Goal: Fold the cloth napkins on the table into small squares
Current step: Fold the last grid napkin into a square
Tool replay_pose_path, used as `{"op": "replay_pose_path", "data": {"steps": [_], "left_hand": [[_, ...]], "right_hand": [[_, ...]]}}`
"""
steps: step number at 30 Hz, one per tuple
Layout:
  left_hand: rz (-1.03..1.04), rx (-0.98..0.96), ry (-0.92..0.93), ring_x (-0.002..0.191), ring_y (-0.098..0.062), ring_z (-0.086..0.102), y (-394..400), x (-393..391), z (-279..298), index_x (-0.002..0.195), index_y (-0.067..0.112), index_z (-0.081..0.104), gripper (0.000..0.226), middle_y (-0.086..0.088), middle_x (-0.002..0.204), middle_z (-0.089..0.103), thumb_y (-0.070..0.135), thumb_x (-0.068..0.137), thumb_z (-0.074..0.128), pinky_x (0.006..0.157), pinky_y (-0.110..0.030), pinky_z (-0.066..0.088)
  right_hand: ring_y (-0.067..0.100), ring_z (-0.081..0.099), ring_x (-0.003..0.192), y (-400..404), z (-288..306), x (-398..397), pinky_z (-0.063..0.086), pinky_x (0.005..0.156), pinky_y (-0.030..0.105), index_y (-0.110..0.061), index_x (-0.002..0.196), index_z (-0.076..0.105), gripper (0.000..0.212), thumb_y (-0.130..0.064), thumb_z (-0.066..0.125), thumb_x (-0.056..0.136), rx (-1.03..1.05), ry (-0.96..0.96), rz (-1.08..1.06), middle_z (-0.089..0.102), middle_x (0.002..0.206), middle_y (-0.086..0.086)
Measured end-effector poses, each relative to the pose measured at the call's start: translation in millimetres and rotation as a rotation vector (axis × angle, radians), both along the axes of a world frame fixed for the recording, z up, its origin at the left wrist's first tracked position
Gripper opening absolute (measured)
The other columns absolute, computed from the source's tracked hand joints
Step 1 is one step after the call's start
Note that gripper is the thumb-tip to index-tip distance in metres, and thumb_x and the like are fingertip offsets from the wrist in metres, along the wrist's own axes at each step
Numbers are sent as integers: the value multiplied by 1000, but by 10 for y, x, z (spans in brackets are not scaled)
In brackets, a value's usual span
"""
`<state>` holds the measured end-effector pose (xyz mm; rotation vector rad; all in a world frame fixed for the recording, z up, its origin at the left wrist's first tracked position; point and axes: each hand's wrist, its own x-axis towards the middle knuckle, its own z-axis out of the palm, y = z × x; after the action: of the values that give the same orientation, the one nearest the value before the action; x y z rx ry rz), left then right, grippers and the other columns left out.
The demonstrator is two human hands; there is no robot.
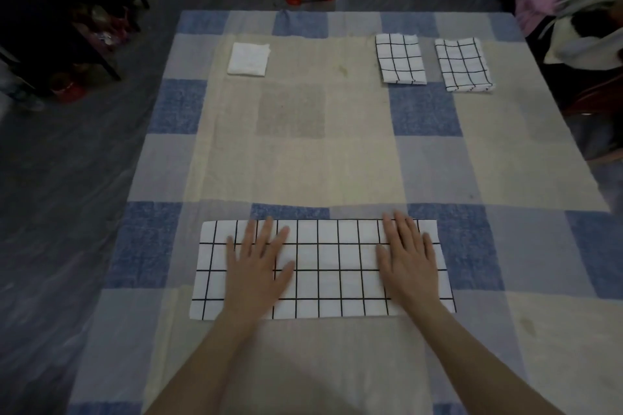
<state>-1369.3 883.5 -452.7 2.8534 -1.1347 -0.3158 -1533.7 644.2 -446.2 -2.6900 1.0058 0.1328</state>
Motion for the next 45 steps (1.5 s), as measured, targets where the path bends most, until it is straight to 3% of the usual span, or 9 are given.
{"op": "replay_pose_path", "data": {"steps": [5, 9, 15, 19, 23, 28, 33, 39, 45], "left_hand": [[210, -12, 23, 150, -20, -9, 513, 294, 37, 154, 37, 12, 66, 5, 164, 2, 64, 93, 16, 118, -56, 5], [225, 6, -2, 149, -23, 11, 580, 428, 171, 150, 33, 29, 66, 1, 160, 22, 61, 90, 22, 116, -59, 7], [201, 147, -33, 130, -29, 38, 138, 569, 544, 128, 19, 50, 48, -7, 139, 47, 34, 83, 57, 115, -59, 4], [-52, -186, 15, 137, -26, 33, -303, 527, 617, 132, 17, 49, 53, -7, 146, 41, 9, 81, 63, 119, -50, 3], [-243, -123, 347, 137, -21, 31, -808, 415, 782, 147, 24, 35, 62, 1, 152, 34, 27, 91, 61, 118, -39, 16], [-316, -30, 493, 97, -19, 61, -1172, 433, 1031, 97, 26, 65, 7, 3, 97, 67, 30, 92, 61, 84, -29, 47], [-353, -98, 653, 55, 0, 44, -1227, 368, 1347, 59, 32, 52, 32, 14, 61, 48, 32, 88, 66, 55, -14, 33], [-239, -294, 847, 86, -4, 65, -1139, 245, 1510, 82, 37, 70, 20, 14, 86, 72, 21, 90, 62, 80, -25, 48], [-214, -412, 973, 90, -7, 66, -1083, 121, 1673, 100, 16, 75, 16, 4, 93, 74, 17, 92, 62, 86, -28, 49]], "right_hand": [[20, 21, 144, -272, 100, -129, 21, 114, 45, -31, 150, 25, 62, -55, 38, 94, -27, -6, 39, 21, 159, -4], [35, 42, 113, -535, 206, -87, 39, 91, 46, -19, 116, 56, 46, -38, 72, 77, 44, -137, -31, 45, 122, 8], [24, 46, 86, -772, 357, 92, 40, 71, 37, -18, 82, 46, 25, -28, 68, 79, 187, -15, -82, 47, 89, 2], [18, 54, 73, -750, 577, 98, 44, 63, 33, -16, 96, 45, 24, -11, 65, 84, 415, -114, -92, 55, 85, 1], [10, 58, 84, -677, 1053, 86, 44, 65, 23, -24, 101, 50, 27, -15, 68, 84, 454, -234, 45, 60, 92, -5], [-1, 55, 80, -681, 1771, 10, 39, 67, 9, -32, 106, 52, 33, -20, 72, 83, 365, -386, 136, 59, 92, -14], [7, 60, 81, -673, 2274, -41, 44, 74, 20, -27, 102, 56, 34, -13, 76, 79, 372, -658, 136, 63, 87, -10], [9, 60, 75, -635, 2693, -66, 44, 65, 11, -27, 103, 57, 31, -12, 74, 81, 235, -706, 225, 64, 86, -7], [20, 64, 83, -858, 2619, -33, 51, 77, 30, -25, 114, 56, 37, -18, 73, 81, 142, -812, 70, 67, 90, 1]]}}
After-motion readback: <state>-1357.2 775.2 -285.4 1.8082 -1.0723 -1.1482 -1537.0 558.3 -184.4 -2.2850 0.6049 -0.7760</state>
